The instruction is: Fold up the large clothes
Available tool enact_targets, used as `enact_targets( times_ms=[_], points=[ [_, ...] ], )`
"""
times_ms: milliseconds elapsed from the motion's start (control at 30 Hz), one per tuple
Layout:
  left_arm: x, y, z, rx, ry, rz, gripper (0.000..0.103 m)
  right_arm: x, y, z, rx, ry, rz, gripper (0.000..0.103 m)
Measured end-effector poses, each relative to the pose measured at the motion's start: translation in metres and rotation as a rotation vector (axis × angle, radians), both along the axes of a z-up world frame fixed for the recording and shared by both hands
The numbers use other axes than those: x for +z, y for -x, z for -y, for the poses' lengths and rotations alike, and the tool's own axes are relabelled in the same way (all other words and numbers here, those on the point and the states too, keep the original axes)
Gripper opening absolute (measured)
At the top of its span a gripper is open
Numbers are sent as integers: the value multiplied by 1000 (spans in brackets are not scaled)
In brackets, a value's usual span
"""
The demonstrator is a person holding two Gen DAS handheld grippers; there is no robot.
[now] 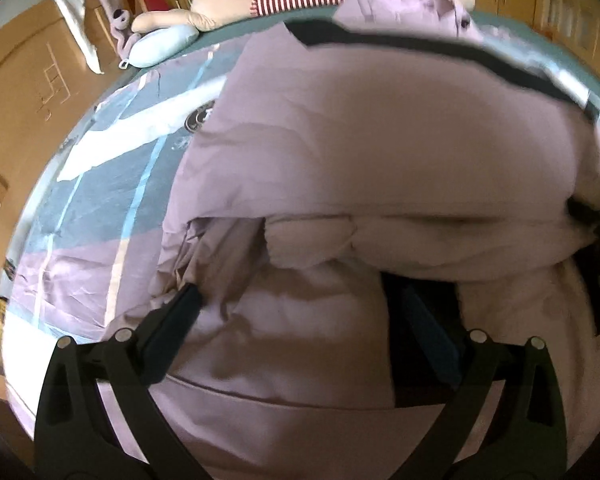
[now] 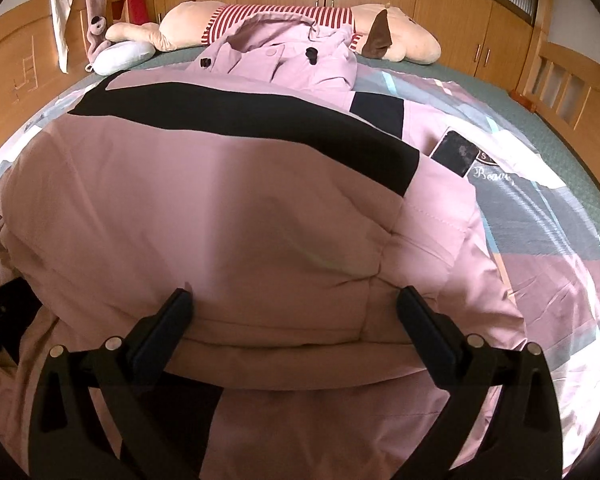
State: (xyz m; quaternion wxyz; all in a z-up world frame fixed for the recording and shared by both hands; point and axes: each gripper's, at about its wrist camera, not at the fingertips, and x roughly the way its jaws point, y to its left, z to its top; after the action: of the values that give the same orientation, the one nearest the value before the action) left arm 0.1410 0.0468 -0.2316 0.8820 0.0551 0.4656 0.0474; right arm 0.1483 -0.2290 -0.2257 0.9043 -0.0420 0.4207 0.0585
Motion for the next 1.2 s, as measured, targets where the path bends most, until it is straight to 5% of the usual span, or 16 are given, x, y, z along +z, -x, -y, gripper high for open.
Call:
enact_targets(
  times_ms=[133,200,267,367,600,733,900,1067,1133,1200],
  points=[
    [23,18,6,-82,224,121,101,-1,0,-1,0,0,1,102],
    [15,16,18,-127,245,54,101,-1,0,-1,-1,-2,0,102],
    [-15,10,30,-157,249,-119,101,-1,1,-1,-1,-2,-1,102],
    [-22,9,36,-157,203,-107,101,-2,1,-2,-1,0,-1,102],
    [5,22,24,-115,409,-53,101,-2,0,-2,0,-2,-2,102],
    [-21,12,37,-141,304,-148,101,-3,1,-2,0,-1,-2,102],
    [-18,18,47,-146,270,-112,101,-3,1,-2,0,-2,-2,102],
    [3,32,60,-208,204,20,101,-3,0,-2,0,-1,-2,102],
    [-11,25,66,-200,115,-28,101,-3,0,-3,0,-1,-2,102],
    [-26,14,56,-175,161,-84,101,-3,0,-3,0,0,-2,102]
  ],
)
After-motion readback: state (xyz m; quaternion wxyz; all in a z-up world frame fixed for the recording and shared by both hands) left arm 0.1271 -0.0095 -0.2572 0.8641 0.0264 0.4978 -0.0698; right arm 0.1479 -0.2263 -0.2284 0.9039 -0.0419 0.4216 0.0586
